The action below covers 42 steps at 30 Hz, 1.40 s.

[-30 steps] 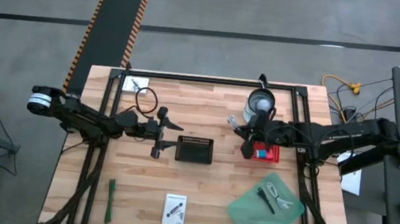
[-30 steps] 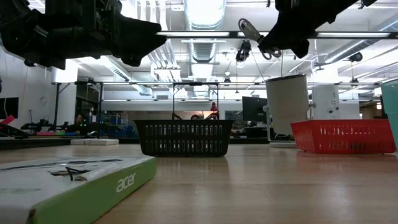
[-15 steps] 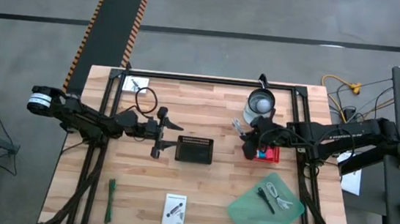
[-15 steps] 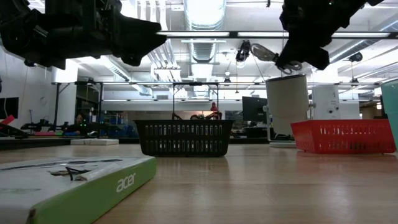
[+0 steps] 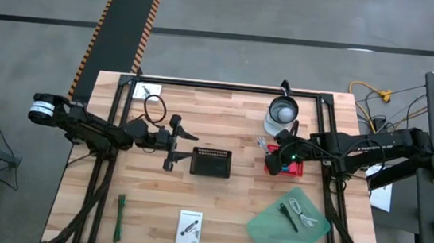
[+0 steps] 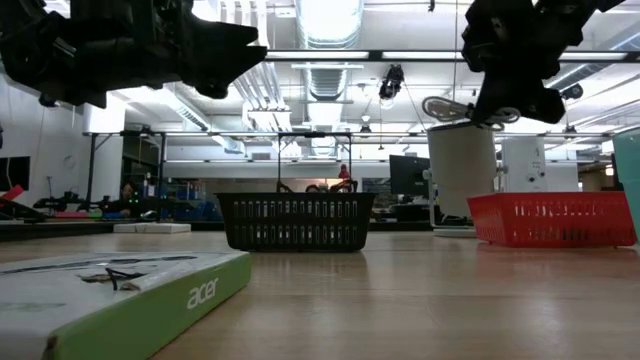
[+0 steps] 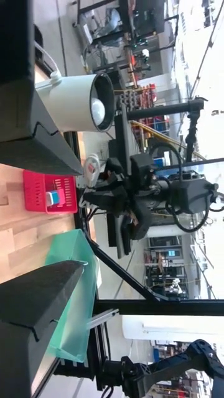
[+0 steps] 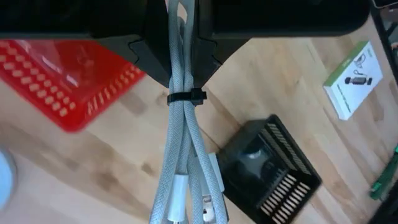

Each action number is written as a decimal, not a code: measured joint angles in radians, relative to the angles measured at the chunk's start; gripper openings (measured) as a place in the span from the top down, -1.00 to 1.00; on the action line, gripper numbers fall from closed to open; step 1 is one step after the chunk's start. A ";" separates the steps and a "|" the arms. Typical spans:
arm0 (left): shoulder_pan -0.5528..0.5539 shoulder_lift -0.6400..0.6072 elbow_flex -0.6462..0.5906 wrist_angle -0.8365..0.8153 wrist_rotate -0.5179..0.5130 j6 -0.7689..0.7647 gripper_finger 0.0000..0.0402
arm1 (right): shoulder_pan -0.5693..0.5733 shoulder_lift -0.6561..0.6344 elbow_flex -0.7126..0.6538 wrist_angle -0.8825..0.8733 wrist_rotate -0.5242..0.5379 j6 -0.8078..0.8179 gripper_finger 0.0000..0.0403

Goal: Pick and place items into bin
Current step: Put the white charger cable into the blue bin

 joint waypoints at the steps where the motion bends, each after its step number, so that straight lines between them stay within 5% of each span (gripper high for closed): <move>1: 0.000 0.000 0.000 0.000 0.000 0.008 -0.09 | 0.000 0.000 0.000 -0.013 -0.003 0.012 0.86; 18: 0.001 -0.005 0.000 0.000 0.000 0.026 -0.09 | 0.042 0.000 0.001 -0.146 -0.107 0.184 0.86; 42: 0.001 -0.005 0.010 -0.001 0.000 0.016 -0.09 | 0.305 0.000 0.001 -0.228 -0.087 0.480 0.86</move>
